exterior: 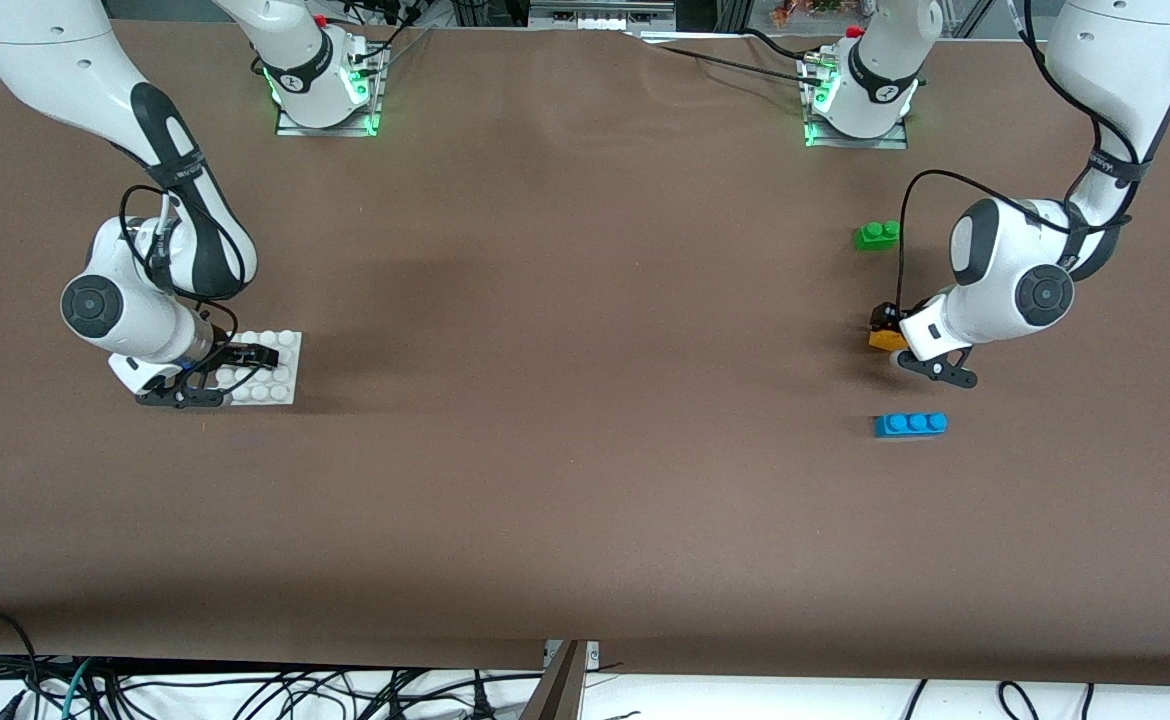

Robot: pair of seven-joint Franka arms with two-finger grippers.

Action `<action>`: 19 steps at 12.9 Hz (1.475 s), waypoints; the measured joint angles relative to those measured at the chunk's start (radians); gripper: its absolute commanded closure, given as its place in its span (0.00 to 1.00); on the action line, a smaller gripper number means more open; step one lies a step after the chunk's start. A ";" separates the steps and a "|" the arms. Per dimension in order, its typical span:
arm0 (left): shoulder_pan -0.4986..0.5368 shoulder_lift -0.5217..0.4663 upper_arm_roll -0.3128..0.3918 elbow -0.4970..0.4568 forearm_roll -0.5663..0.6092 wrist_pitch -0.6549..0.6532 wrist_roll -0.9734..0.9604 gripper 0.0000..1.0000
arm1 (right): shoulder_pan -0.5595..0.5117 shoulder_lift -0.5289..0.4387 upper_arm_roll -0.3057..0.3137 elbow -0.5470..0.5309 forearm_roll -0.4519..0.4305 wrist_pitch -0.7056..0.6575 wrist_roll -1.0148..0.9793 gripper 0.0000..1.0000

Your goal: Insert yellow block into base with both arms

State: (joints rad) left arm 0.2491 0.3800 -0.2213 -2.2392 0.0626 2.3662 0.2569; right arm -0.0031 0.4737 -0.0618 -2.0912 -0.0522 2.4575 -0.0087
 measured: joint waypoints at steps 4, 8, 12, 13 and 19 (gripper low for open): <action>0.000 -0.001 0.000 0.010 0.000 -0.039 -0.019 0.85 | 0.000 -0.001 0.000 -0.002 0.000 0.003 0.000 0.00; 0.003 -0.067 0.001 0.139 0.000 -0.250 -0.096 0.87 | 0.000 -0.001 0.000 -0.012 -0.002 0.027 0.000 0.00; 0.002 -0.135 -0.007 0.226 0.000 -0.293 -0.294 0.87 | 0.029 -0.004 -0.003 -0.019 -0.009 0.045 0.038 0.00; -0.001 -0.135 -0.015 0.250 -0.004 -0.312 -0.338 0.87 | 0.057 -0.004 -0.002 -0.019 -0.009 0.049 0.069 0.00; -0.027 -0.135 -0.100 0.409 -0.070 -0.469 -0.525 0.87 | 0.270 0.001 0.008 -0.009 -0.008 0.075 0.272 0.00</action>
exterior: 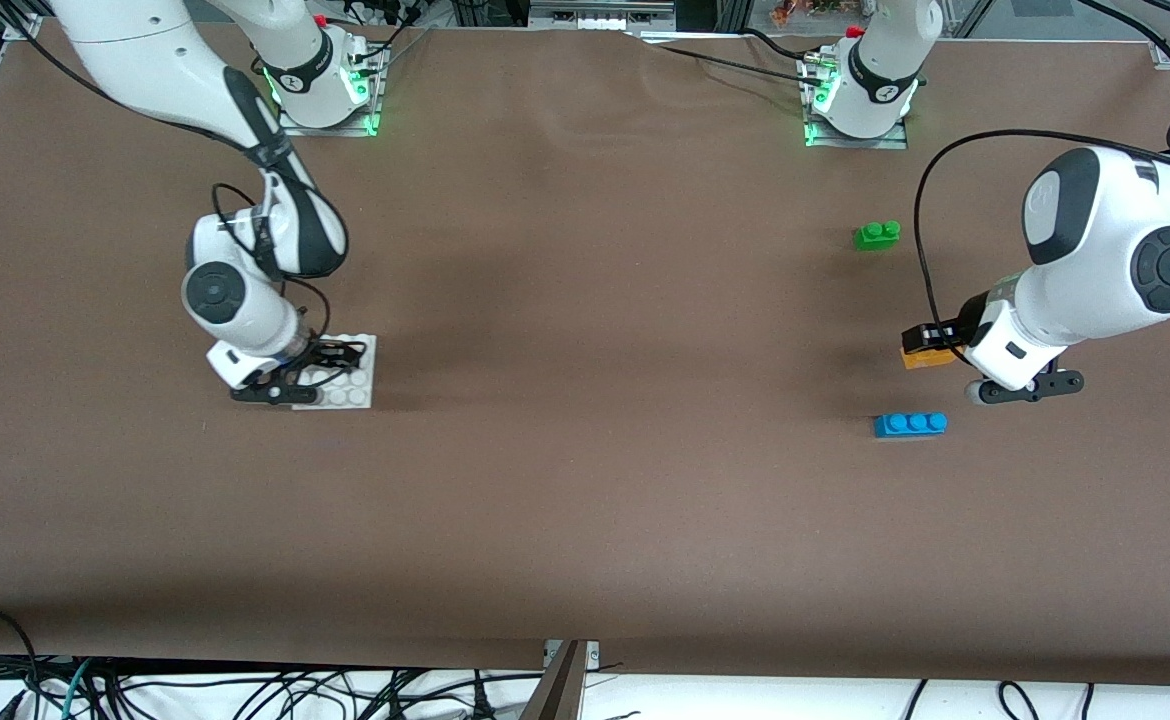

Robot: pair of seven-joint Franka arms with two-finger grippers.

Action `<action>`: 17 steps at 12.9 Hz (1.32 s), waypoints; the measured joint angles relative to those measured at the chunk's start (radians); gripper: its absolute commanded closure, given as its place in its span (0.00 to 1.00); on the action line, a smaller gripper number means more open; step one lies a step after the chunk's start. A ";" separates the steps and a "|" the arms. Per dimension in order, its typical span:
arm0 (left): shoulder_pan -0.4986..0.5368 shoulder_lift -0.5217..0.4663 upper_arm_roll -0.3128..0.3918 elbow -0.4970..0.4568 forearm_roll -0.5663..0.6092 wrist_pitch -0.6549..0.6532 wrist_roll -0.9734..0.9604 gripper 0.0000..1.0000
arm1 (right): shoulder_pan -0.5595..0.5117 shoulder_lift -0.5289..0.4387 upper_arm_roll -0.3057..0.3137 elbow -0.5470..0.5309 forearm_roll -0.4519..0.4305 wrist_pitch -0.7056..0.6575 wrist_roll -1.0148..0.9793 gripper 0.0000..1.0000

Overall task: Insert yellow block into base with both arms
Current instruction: 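Carry the yellow block and the white base toward each other mid-table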

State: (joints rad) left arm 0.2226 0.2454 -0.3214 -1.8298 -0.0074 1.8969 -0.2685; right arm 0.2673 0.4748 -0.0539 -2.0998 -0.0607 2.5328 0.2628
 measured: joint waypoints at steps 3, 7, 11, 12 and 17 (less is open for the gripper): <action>-0.008 0.001 -0.073 0.041 -0.044 -0.032 -0.071 0.88 | 0.108 0.015 0.006 0.026 0.002 0.007 0.075 0.00; -0.091 0.004 -0.167 0.051 -0.048 -0.034 -0.256 0.88 | 0.225 0.059 0.029 0.097 0.003 0.008 0.199 0.00; -0.197 0.028 -0.173 0.093 -0.079 -0.034 -0.345 0.92 | 0.246 0.131 0.076 0.212 0.003 0.008 0.324 0.00; -0.208 0.044 -0.173 0.111 -0.082 -0.033 -0.356 0.92 | 0.251 0.152 0.087 0.247 0.003 0.007 0.345 0.00; -0.270 0.166 -0.172 0.191 -0.082 -0.005 -0.399 0.88 | 0.324 0.215 0.103 0.355 0.015 0.007 0.393 0.00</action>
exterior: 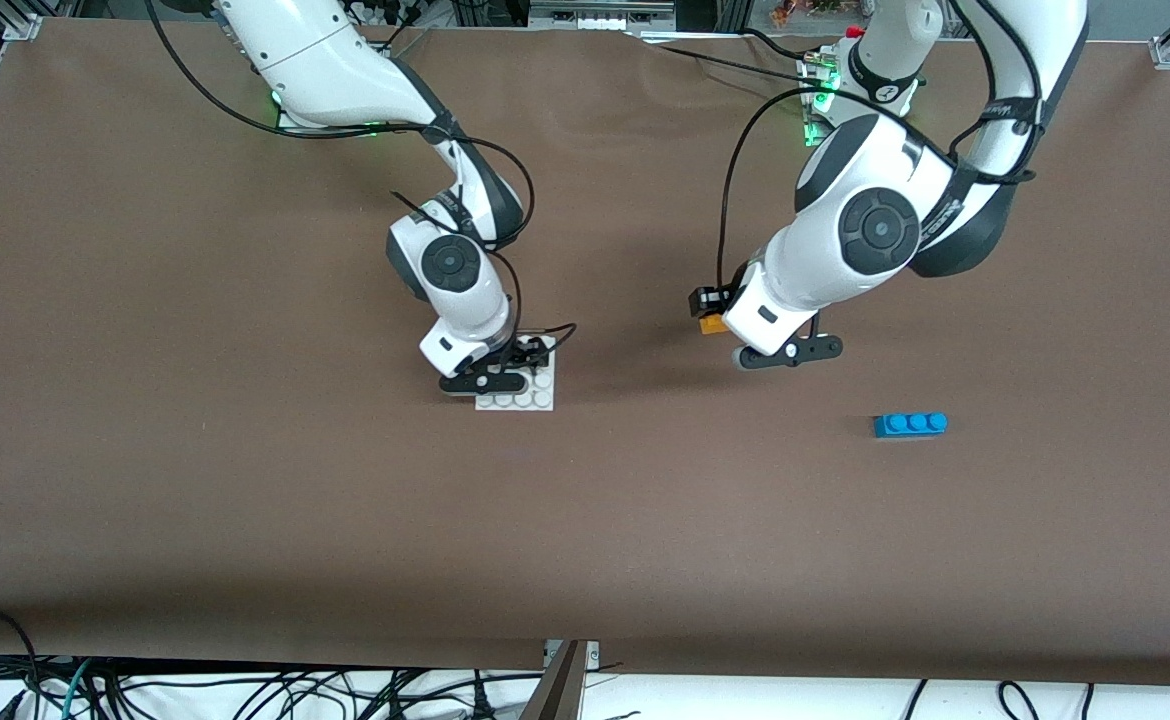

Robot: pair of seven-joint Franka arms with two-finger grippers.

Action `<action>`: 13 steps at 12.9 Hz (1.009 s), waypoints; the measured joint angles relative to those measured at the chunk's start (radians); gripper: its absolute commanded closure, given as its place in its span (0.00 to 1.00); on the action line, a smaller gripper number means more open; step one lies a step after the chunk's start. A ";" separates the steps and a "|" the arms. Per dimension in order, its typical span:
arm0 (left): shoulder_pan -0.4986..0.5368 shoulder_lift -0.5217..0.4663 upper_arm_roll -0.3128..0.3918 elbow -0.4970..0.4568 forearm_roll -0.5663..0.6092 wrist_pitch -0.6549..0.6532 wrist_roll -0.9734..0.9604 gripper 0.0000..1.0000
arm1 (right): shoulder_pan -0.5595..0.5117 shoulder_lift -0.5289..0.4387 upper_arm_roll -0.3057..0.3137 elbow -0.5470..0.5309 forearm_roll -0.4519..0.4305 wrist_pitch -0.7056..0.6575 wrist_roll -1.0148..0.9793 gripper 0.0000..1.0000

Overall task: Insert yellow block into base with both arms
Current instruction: 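Carry the yellow block and the white base toward each other mid-table, then set the base down with the right gripper while the left gripper positions the block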

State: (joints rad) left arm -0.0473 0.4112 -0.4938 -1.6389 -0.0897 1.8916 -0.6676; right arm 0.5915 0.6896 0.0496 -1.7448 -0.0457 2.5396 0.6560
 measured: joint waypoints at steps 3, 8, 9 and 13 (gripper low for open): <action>-0.035 0.035 0.002 0.016 0.000 0.000 -0.007 0.87 | 0.045 0.014 0.001 0.024 0.042 0.000 0.014 0.00; -0.077 0.045 0.008 0.023 0.051 0.000 -0.027 1.00 | 0.086 0.048 0.001 0.063 0.044 0.000 0.046 0.00; -0.075 0.045 0.017 0.030 0.051 0.000 -0.020 1.00 | 0.091 0.051 0.001 0.069 0.044 0.000 0.046 0.00; -0.064 0.055 0.036 0.068 0.052 0.000 0.028 1.00 | 0.099 0.052 0.001 0.084 0.032 -0.001 0.031 0.00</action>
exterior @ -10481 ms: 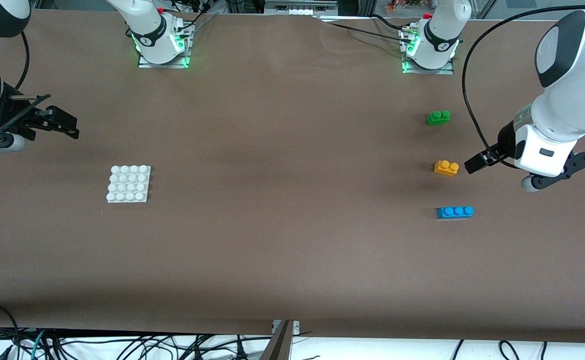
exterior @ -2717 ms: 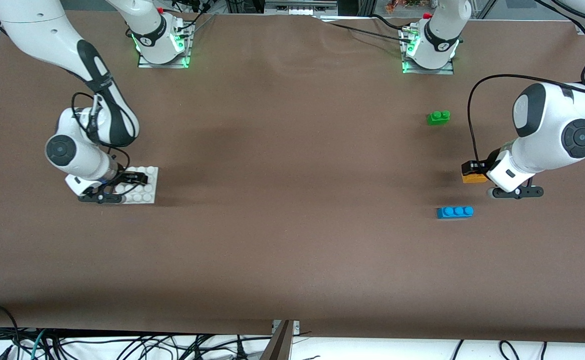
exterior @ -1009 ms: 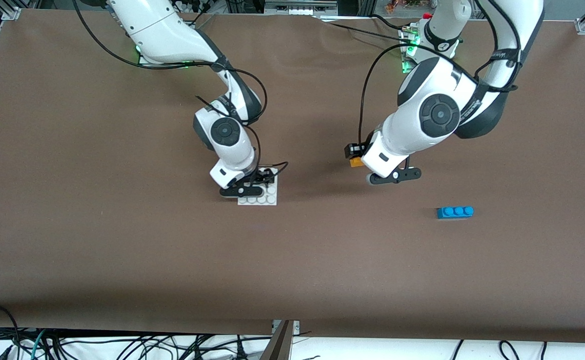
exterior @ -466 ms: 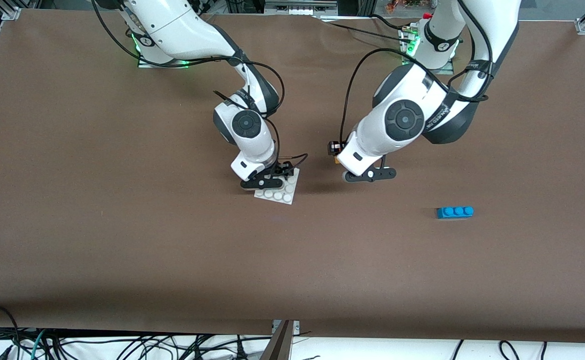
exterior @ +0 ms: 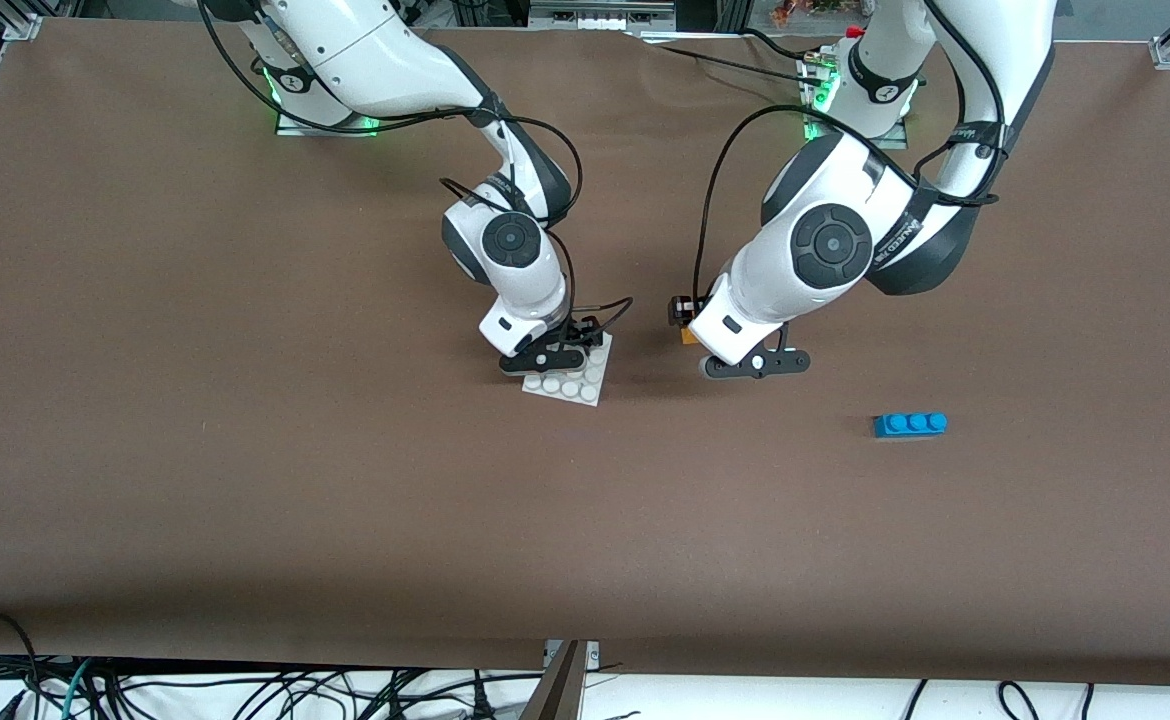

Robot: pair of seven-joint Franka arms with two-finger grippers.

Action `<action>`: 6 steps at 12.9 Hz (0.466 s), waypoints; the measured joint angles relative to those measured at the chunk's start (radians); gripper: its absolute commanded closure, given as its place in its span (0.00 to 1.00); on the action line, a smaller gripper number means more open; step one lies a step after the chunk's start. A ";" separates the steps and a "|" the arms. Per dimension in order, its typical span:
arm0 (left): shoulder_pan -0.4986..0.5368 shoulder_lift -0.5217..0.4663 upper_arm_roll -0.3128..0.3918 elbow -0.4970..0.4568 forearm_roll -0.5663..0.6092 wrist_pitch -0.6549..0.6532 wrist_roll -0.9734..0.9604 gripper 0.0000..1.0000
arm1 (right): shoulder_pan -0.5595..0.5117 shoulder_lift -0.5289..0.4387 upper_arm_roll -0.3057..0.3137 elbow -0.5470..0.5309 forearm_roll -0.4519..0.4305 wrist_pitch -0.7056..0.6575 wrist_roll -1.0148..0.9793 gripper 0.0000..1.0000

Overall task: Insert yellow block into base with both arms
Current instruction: 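Set the base down with the right gripper while the left gripper positions the block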

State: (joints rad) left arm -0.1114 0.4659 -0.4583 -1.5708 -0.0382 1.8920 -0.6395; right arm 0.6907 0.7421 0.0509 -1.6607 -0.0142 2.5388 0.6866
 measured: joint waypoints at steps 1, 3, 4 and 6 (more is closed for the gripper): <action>0.000 0.002 0.000 0.004 0.000 0.000 0.001 1.00 | 0.001 0.000 0.000 0.001 -0.008 0.000 -0.007 0.00; 0.000 0.004 0.000 0.006 0.000 0.000 0.001 1.00 | 0.004 0.000 0.000 0.006 -0.015 0.000 -0.023 0.00; 0.000 0.004 0.000 0.006 0.000 0.000 0.002 1.00 | 0.006 0.000 0.000 0.012 -0.017 0.000 -0.027 0.00; 0.000 0.004 0.000 0.008 0.000 0.000 0.013 1.00 | 0.007 0.000 0.000 0.016 -0.022 0.000 -0.041 0.00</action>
State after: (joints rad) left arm -0.1112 0.4702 -0.4578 -1.5632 -0.0381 1.8916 -0.6260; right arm 0.6977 0.7423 0.0509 -1.6446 -0.0363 2.5389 0.6454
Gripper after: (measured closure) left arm 0.313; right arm 0.000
